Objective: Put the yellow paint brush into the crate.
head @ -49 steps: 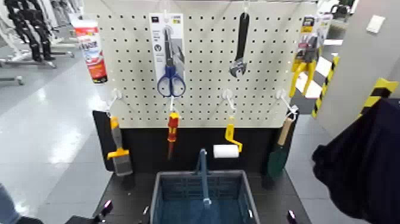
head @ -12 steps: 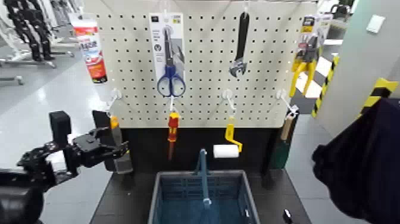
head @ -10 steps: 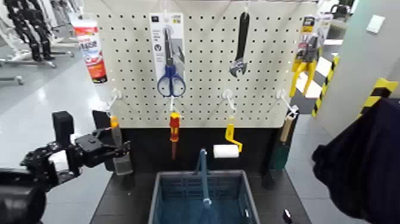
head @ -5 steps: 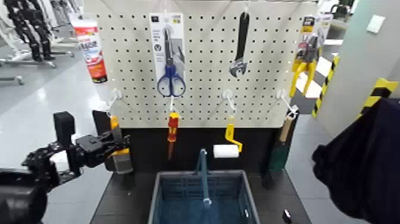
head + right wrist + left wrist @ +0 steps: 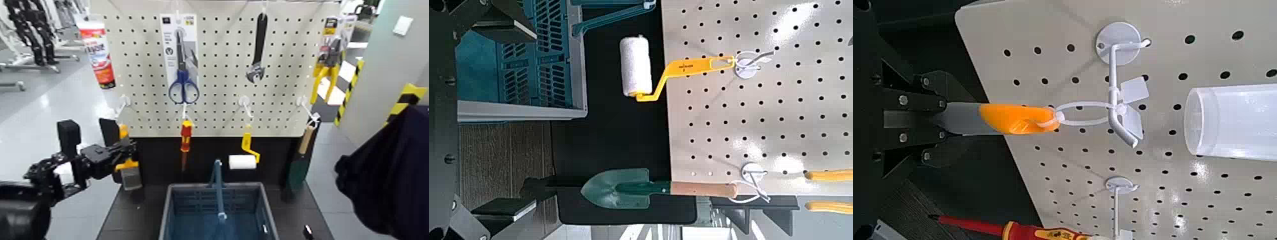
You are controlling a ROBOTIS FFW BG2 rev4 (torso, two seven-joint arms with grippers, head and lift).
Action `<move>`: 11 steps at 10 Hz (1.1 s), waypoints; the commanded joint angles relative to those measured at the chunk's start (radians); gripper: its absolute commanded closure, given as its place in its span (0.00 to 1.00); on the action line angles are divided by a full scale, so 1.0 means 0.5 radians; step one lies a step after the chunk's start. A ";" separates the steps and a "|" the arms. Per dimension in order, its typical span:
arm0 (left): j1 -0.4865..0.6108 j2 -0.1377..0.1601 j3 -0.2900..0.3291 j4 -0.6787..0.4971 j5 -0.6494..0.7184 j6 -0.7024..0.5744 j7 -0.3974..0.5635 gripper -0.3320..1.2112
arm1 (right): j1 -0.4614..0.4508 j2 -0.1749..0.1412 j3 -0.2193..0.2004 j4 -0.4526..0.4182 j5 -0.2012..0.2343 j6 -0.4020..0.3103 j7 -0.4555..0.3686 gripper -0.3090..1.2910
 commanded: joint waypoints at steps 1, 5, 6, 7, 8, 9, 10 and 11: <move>0.035 -0.010 0.029 -0.043 0.000 -0.012 0.000 0.99 | -0.003 -0.003 0.005 0.004 0.000 0.003 0.000 0.28; 0.164 -0.062 0.136 -0.252 -0.034 0.025 0.030 0.99 | -0.006 -0.006 0.002 0.007 0.000 0.006 0.003 0.28; 0.189 -0.075 0.149 -0.294 -0.034 0.025 0.033 0.99 | -0.009 -0.009 0.002 0.007 0.000 0.006 0.003 0.28; 0.216 -0.090 0.170 -0.374 -0.037 0.038 0.049 0.99 | -0.009 -0.012 0.005 0.007 0.000 0.006 0.003 0.28; 0.235 -0.105 0.195 -0.448 -0.052 0.059 0.049 0.99 | -0.012 -0.012 0.005 0.010 0.000 0.006 0.003 0.28; 0.250 -0.111 0.198 -0.485 -0.049 0.059 0.052 0.99 | -0.012 -0.012 0.005 0.010 -0.003 0.009 0.003 0.28; 0.262 -0.121 0.204 -0.537 -0.052 0.071 0.052 0.99 | -0.012 -0.012 0.005 0.010 -0.003 0.009 0.003 0.28; 0.278 -0.130 0.213 -0.604 -0.056 0.090 0.058 0.99 | -0.012 -0.012 0.005 0.007 -0.003 0.012 0.003 0.28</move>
